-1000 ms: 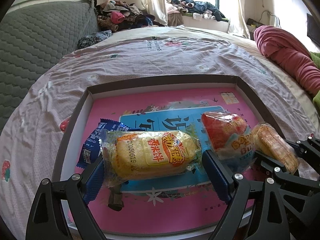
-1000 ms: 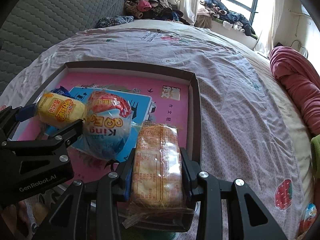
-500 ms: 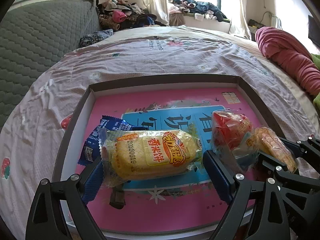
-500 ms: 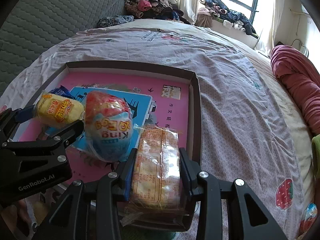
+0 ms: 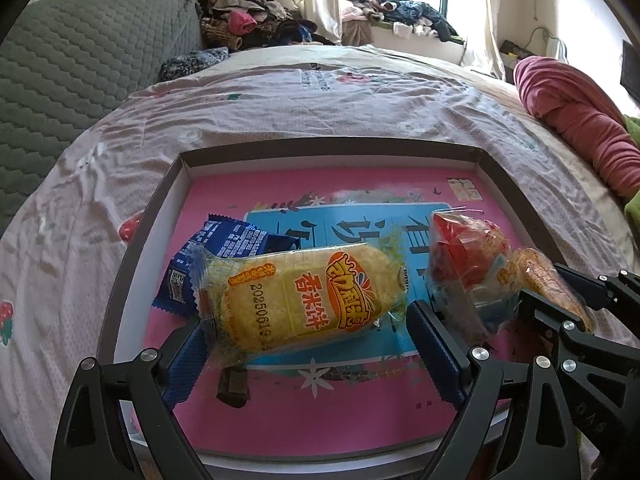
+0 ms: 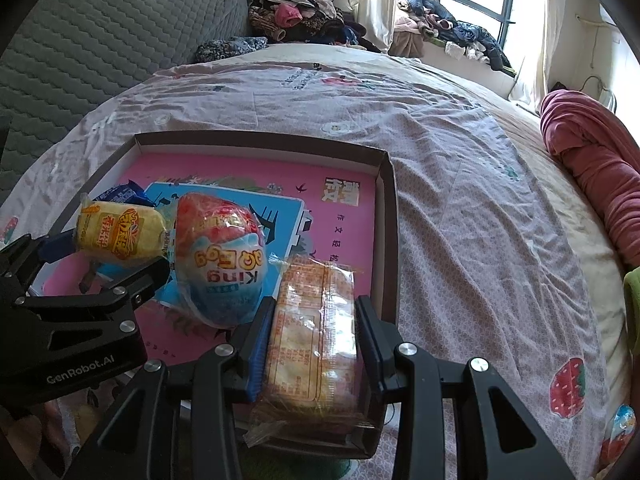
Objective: Organize objects
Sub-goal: 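Lower the orange packet into the tray and open the right tool while the left tool releases the yellow packet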
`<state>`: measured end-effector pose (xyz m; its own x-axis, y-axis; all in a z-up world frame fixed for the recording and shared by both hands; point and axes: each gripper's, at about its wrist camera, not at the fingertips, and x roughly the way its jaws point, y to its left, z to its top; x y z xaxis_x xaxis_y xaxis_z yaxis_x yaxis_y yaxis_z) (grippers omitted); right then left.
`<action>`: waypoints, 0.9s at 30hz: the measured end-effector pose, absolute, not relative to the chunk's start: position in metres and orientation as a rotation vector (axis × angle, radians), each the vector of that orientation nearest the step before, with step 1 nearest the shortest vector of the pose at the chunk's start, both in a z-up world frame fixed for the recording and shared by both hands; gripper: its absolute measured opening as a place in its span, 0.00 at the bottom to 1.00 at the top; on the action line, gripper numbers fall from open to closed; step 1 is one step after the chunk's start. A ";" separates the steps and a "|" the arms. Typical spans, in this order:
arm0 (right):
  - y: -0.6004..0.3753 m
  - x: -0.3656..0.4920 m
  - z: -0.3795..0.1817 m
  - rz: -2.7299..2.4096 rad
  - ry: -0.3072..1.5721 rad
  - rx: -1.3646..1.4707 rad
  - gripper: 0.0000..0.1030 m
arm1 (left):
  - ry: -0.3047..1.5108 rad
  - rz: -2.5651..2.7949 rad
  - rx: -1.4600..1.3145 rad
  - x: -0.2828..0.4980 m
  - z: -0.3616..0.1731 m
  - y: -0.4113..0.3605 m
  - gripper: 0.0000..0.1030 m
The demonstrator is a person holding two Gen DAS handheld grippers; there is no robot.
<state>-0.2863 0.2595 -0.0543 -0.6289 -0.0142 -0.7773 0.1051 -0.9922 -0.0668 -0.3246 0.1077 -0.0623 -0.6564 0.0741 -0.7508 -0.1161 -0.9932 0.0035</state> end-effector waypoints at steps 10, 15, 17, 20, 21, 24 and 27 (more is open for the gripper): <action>0.260 -0.285 -0.052 -2.774 0.154 1.315 0.43 | 0.054 2.781 -1.237 -0.322 -0.056 0.103 0.91; 0.262 -0.284 -0.050 -2.774 0.144 1.316 0.48 | 0.053 2.780 -1.243 -0.322 -0.055 0.103 0.91; 0.262 -0.284 -0.051 -2.775 0.144 1.316 0.48 | 0.052 2.776 -1.251 -0.322 -0.055 0.102 0.91; 0.262 -0.284 -0.050 -2.771 0.145 1.316 0.48 | 0.050 2.776 -1.254 -0.320 -0.056 0.102 0.91; 0.263 -0.284 -0.050 -2.770 0.146 1.317 0.49 | 0.050 2.778 -1.258 -0.319 -0.056 0.101 0.91; 0.263 -0.284 -0.050 -2.770 0.144 1.315 0.50 | 0.044 2.783 -1.253 -0.317 -0.055 0.100 0.91; 0.263 -0.284 -0.049 -2.772 0.135 1.310 0.51 | 0.048 2.785 -1.254 -0.316 -0.055 0.099 0.91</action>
<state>-0.2836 0.2634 -0.0493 -0.6336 -0.0277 -0.7732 0.1029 -0.9935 -0.0488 -0.3156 0.0989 -0.0550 -0.6598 0.0664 -0.7485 -0.0922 -0.9957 -0.0071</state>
